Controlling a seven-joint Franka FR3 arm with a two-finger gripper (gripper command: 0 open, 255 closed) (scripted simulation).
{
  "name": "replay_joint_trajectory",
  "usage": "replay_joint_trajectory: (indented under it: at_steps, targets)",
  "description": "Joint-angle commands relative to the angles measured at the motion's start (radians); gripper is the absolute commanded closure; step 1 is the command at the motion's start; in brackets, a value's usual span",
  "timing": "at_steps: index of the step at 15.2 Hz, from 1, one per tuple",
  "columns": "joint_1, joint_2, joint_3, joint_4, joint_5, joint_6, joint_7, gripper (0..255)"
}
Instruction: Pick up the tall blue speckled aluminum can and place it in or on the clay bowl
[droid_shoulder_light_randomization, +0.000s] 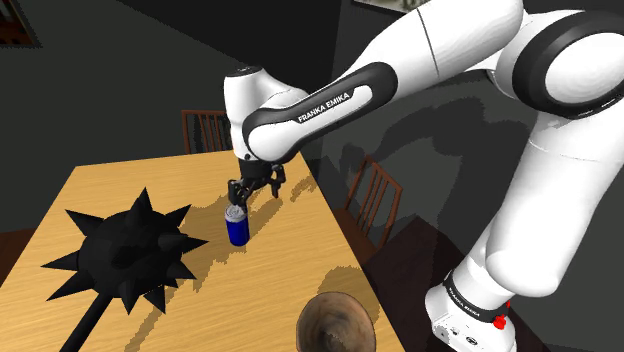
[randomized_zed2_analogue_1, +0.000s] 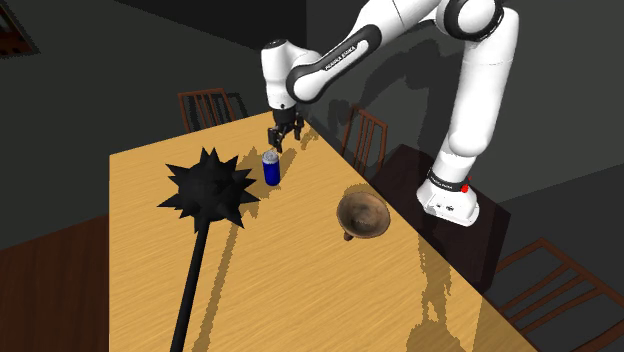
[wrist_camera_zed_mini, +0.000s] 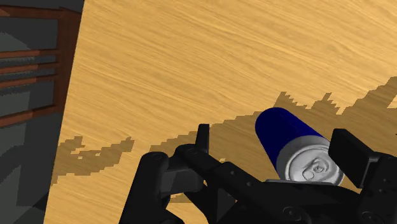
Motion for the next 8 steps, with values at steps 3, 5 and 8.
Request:
replay_joint_trajectory:
  at_steps: [3,5,8]
  targets:
    - [0.051,0.159,-0.011,0.150,-0.066,0.014,0.081,0]
    - [0.068,0.202,-0.017,0.197,-0.082,0.014,0.099,0]
    - [0.072,0.222,-0.023,0.183,-0.092,0.047,0.106,0]
